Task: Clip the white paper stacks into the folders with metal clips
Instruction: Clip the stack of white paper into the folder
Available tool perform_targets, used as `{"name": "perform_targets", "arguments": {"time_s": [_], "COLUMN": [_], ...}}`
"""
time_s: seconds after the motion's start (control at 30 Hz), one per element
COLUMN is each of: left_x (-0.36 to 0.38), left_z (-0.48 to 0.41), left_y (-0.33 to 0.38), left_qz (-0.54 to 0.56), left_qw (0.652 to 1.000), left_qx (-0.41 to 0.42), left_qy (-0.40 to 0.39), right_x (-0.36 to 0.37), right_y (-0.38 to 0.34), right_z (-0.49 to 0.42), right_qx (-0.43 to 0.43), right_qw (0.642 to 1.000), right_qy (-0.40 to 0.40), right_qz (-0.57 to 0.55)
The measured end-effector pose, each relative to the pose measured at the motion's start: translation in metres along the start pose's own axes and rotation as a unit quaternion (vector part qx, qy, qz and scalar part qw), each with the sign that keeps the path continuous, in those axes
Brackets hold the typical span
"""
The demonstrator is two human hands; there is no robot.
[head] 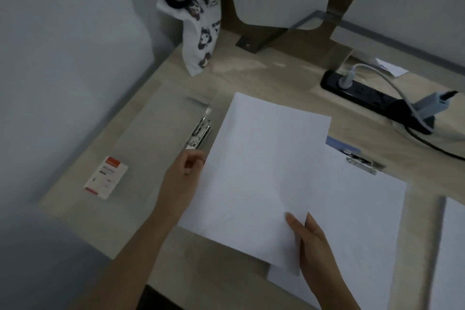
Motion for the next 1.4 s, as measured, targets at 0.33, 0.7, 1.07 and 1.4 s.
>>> {"name": "perform_targets", "arguments": {"time_s": [0.33,0.7,1.07,1.4], "left_x": [-0.038,-0.036,-0.031,-0.025], "left_z": [-0.037,-0.029,-0.027,-0.049], "left_y": [-0.041,-0.039,-0.043,-0.029], "left_qz": [0.034,0.066,0.094,0.086], "left_qw": [0.995,0.977,0.974,0.978], "left_qx": [-0.090,-0.122,-0.112,-0.118], "left_qy": [-0.018,-0.163,-0.173,-0.151], "right_x": [0.021,0.032,0.031,0.034], "right_y": [0.019,0.037,0.042,0.041], "right_z": [-0.016,-0.019,-0.013,-0.010], "right_qx": [-0.010,-0.003,0.001,0.012], "right_qw": [0.997,0.996,0.995,0.996], "right_qy": [0.021,0.028,0.025,0.016], "right_qz": [0.071,0.082,0.093,0.092]}}
Point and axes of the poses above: each hand's wrist, its own z-axis away from the middle knuckle, its own x-axis out of the palm, y = z × x, the point moved 8 cm from there along -z, towards the middle knuckle, and after that the axes turned 11 degrees about -x, right-handed, at the moved point
